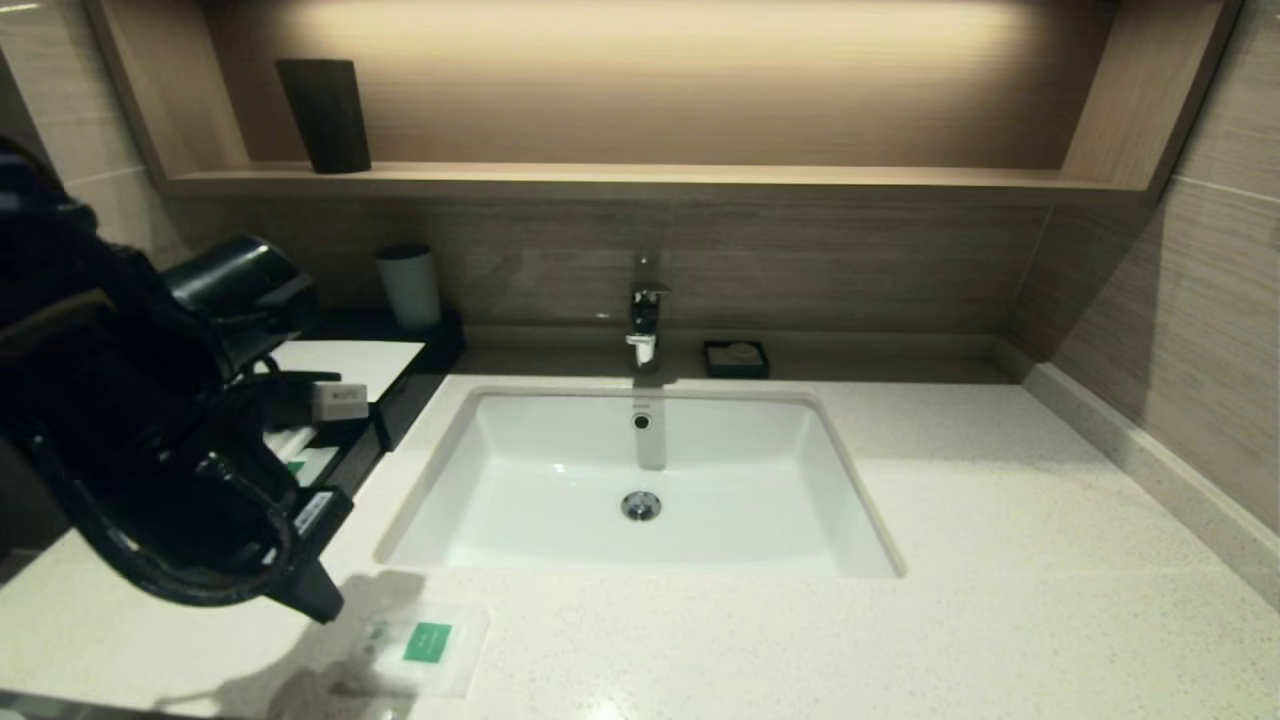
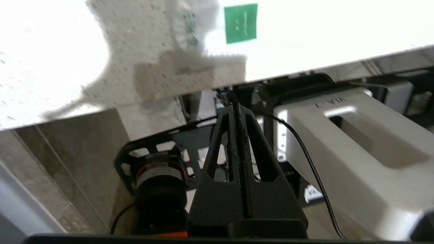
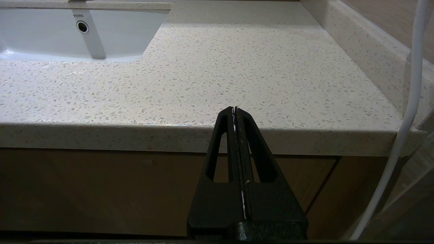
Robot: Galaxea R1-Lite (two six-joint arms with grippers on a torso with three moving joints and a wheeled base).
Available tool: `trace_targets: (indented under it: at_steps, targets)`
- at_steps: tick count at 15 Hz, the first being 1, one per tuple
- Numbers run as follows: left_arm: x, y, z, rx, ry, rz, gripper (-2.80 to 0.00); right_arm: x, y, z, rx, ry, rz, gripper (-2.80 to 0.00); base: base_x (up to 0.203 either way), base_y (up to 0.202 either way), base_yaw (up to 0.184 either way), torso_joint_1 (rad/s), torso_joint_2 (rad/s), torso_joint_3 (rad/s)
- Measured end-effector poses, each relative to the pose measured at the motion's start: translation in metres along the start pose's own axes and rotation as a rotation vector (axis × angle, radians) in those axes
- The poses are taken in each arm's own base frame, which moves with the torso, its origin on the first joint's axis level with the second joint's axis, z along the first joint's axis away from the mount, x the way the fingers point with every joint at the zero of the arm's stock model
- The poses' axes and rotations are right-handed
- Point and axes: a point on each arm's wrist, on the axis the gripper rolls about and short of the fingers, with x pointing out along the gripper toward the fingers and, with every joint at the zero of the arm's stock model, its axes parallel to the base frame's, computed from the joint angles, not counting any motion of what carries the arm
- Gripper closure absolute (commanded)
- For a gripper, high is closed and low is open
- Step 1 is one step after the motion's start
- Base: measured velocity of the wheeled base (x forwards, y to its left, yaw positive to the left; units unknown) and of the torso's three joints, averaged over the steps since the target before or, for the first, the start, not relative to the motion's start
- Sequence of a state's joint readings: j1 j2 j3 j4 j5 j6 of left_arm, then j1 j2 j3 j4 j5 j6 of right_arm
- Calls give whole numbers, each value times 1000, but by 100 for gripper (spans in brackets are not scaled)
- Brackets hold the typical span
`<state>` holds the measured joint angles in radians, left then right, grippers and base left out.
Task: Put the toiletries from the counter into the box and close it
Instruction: Pick up the bathroom toiletry
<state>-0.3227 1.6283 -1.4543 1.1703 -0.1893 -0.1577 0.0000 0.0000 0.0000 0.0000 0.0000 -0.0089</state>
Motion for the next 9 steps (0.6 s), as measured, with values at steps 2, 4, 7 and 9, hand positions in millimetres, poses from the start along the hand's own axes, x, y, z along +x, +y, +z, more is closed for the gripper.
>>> trace_targets:
  at_steps: [2,4,7,9]
  targets:
    - [12,-7,6,6,-28,53,-280,0,0,0,0,0,0,0,0,0,0,0,0,0]
    - [23,-15,9,-4,-40,68,-280,0,0,0,0,0,0,0,0,0,0,0,0,0]
    - [33,-18,11,0,-9,72,-280,0,0,0,0,0,0,0,0,0,0,0,0,0]
    - [37,-19,12,0,3,74,-280,0,0,0,0,0,0,0,0,0,0,0,0,0]
